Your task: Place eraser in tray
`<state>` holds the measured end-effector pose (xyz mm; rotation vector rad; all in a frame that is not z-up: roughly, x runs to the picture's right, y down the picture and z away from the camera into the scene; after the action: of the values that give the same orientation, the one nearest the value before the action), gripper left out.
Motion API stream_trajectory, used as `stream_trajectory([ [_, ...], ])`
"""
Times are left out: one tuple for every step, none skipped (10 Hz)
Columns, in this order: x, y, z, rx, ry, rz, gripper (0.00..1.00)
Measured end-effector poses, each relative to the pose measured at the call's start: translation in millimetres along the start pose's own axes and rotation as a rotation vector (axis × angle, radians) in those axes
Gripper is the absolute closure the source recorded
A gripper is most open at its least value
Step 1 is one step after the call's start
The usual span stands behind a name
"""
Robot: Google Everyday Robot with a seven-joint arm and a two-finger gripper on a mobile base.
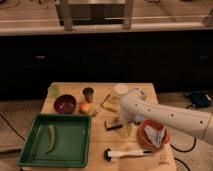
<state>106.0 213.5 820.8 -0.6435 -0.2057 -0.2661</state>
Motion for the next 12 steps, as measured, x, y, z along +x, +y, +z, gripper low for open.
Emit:
stream_trajectory([
  [0.6,-0.5,1.8,-0.005,0.002,-0.009,0.2],
  [1.1,-1.3,3.5,-0.007,0.002,-0.018,0.2],
  [1.5,-2.1,5.8,-0.01,0.002,-0.027,0.2],
  [2.7,-2.6,8.0,-0.013,0.003,-0.037,0.2],
  [3.1,-3.4,9.6,-0.014,0.003,-0.045,0.2],
  [3.2,-4.0,11.5,-0.017,0.004,-0.054,0.2],
  [3.4,-5.2,13.8,-0.019,0.004,-0.068,0.2],
  [4.4,-5.7,15.5,-0.021,0.004,-0.078,0.2],
  [4.8,-5.9,16.8,-0.024,0.005,-0.085,0.2],
  [5.3,-6.4,18.2,-0.027,0.005,-0.094,0.2],
  [6.1,-6.7,19.6,-0.029,0.004,-0.101,0.2],
  [6.5,-7.4,21.2,-0.031,0.003,-0.111,0.2],
])
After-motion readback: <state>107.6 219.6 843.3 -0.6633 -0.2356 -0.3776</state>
